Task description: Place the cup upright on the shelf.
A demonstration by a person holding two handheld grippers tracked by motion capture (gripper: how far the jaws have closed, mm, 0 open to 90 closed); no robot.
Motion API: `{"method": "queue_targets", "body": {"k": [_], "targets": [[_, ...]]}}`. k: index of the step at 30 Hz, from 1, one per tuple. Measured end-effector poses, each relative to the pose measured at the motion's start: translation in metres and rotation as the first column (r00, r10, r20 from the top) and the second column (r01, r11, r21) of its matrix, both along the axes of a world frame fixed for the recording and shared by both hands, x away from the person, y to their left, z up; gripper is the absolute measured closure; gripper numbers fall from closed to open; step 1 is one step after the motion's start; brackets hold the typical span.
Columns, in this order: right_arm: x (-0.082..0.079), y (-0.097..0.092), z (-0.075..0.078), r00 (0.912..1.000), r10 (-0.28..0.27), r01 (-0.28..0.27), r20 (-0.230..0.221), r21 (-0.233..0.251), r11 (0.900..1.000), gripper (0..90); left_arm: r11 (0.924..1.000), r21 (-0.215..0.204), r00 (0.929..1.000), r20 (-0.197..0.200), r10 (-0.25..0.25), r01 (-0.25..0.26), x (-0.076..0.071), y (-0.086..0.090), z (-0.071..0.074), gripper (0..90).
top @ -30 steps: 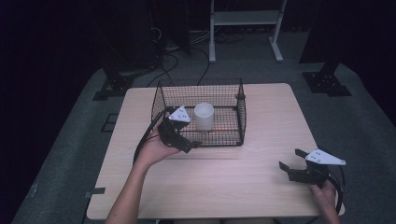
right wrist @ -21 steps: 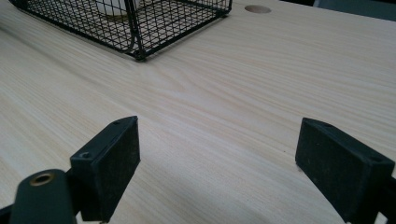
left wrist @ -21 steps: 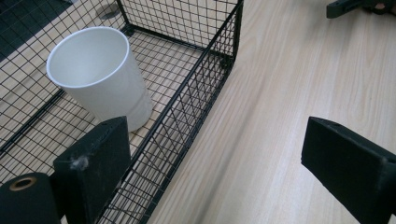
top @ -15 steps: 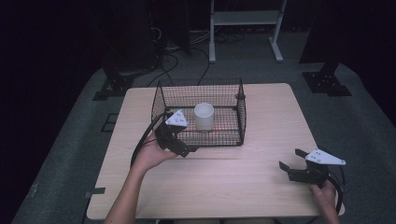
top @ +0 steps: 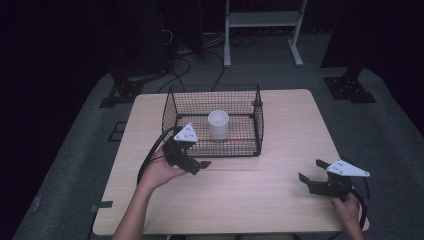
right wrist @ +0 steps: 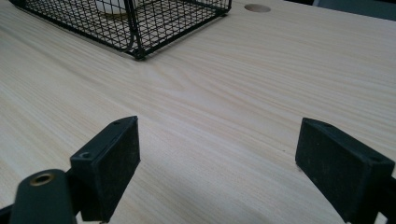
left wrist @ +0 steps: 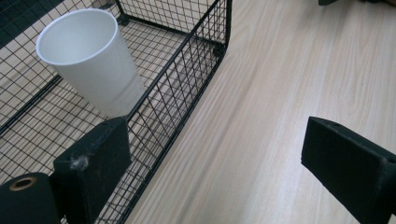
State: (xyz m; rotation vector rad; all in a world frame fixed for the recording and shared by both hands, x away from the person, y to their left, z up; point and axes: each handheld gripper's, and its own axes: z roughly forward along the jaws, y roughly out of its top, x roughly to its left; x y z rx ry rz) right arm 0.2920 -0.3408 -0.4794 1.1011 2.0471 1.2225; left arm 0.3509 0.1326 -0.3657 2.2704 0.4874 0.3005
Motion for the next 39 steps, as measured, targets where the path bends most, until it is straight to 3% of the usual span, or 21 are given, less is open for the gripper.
{"method": "queue_targets", "body": {"k": [3,7,39], "targets": [[0.000,0.000,0.000,1.0000,-0.001,0.001,-0.001,0.001,1.0000,13.1,0.9999,-0.015,1.0000,-0.002,0.000,0.000,-0.003,0.003,-0.002,7.5],[0.000,0.000,0.000,1.0000,-0.002,0.002,-0.001,0.001,1.0000,13.1,1.0000,-0.002,1.0000,0.004,-0.002,0.002,-0.006,0.004,-0.003,7.5],[0.001,0.000,0.000,1.0000,-0.009,0.009,-0.004,-0.003,1.0000,13.1,0.9994,-0.026,0.9997,0.011,0.024,-0.023,-0.031,0.023,-0.019,7.4]]}}
